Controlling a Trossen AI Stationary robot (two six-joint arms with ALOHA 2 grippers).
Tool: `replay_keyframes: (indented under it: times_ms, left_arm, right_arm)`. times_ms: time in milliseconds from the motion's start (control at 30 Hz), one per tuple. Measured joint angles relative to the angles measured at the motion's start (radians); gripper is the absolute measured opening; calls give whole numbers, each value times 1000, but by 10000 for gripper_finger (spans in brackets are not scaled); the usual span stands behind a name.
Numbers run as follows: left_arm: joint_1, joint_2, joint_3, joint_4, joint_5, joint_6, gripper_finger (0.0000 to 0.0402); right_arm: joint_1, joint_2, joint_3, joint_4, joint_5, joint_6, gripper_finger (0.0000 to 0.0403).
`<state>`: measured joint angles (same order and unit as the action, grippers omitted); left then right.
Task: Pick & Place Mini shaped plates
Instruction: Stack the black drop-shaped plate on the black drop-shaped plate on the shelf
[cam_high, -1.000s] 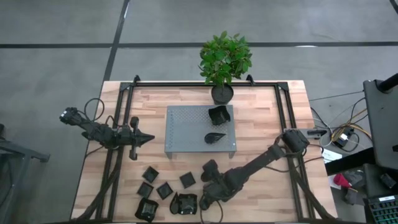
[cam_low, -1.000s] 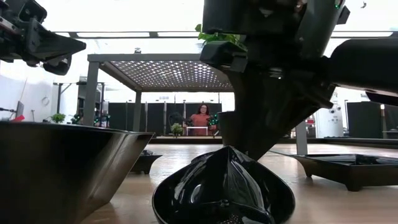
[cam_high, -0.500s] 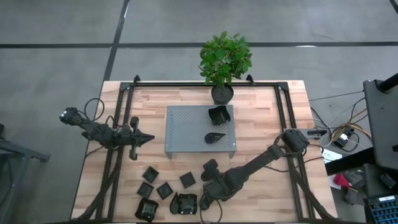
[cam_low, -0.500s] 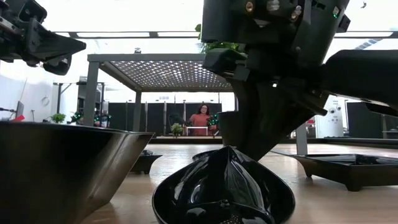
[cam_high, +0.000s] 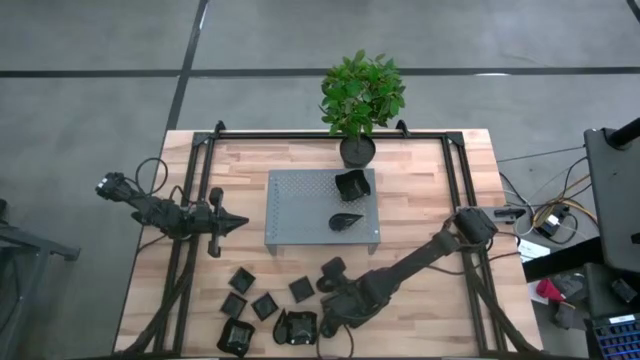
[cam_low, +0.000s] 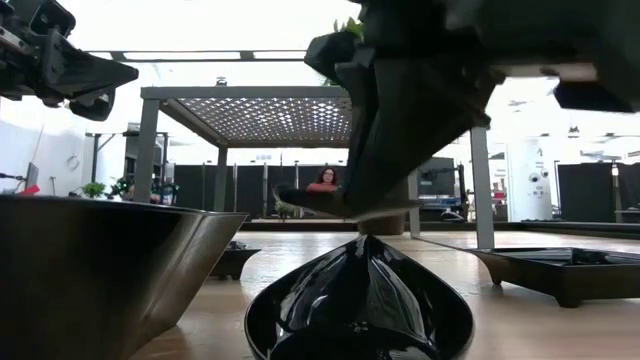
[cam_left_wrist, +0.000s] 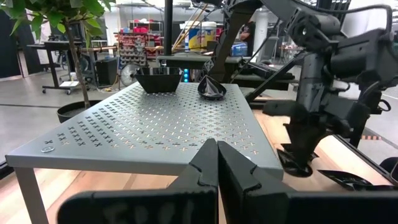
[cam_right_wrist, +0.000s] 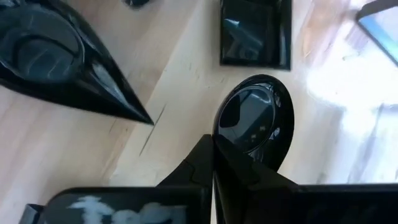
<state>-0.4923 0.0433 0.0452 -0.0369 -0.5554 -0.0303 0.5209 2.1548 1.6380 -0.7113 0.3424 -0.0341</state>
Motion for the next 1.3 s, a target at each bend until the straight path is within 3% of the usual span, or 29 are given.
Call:
replay_keyframes:
  times_ms: [933, 1300]
  left_arm:
    - [0, 0, 0, 0, 0, 0, 0]
    - [0, 0, 0, 0, 0, 0, 0]
  right_arm:
    - [34, -1, 408, -385, 3, 72, 8]
    - [46, -1, 547, -712, 243, 106, 8]
